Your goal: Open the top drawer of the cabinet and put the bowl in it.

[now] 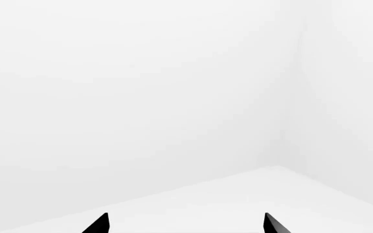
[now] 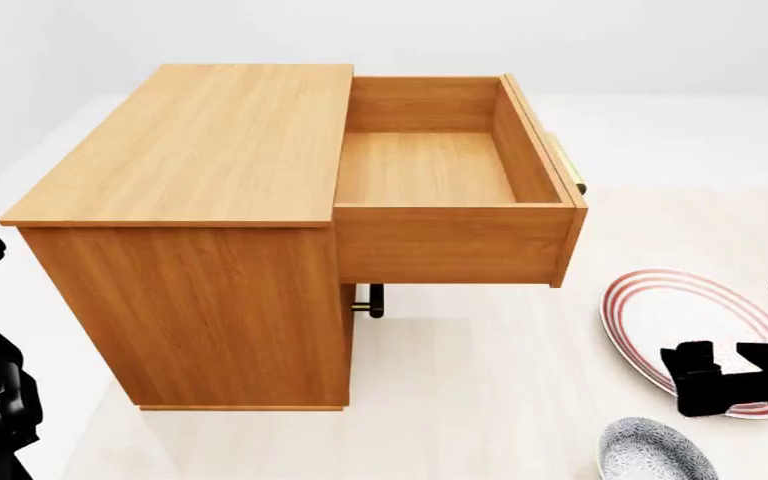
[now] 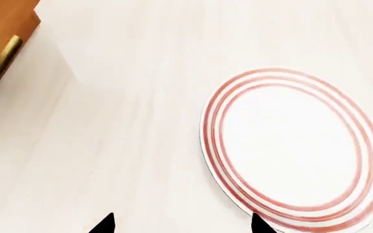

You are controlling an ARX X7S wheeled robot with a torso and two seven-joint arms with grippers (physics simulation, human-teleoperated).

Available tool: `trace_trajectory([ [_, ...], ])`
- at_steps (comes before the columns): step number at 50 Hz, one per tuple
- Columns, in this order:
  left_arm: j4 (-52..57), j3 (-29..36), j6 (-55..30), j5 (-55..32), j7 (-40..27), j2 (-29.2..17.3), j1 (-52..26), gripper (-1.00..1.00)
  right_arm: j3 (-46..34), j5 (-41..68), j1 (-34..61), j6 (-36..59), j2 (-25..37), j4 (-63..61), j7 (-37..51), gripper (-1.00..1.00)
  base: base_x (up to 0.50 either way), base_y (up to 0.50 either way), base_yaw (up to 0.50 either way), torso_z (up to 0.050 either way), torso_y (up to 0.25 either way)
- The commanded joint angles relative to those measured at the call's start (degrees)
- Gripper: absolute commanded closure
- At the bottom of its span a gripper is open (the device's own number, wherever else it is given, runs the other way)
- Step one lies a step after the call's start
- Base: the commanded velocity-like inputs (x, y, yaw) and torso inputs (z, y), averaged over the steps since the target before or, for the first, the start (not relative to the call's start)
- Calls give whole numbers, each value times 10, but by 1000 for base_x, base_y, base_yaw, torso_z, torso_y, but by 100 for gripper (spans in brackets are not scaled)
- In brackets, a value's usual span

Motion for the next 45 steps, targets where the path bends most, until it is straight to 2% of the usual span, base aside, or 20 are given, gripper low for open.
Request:
trace_trajectory([
  [1, -7, 1, 3, 1, 0, 0, -4, -100, -29, -12, -24, 14, 19, 8, -4, -100, 0, 0, 0, 0, 0],
  [22, -35, 1, 19, 4, 1, -3, -15, -100, -71, -62, -56, -35, 18, 65, -59, -100, 0, 0, 0, 0, 0],
  [45, -37, -3, 21, 7, 1, -2, -15, -100, -143, -134, -73, -93, -14, 114, -96, -100, 0, 0, 0, 0, 0],
])
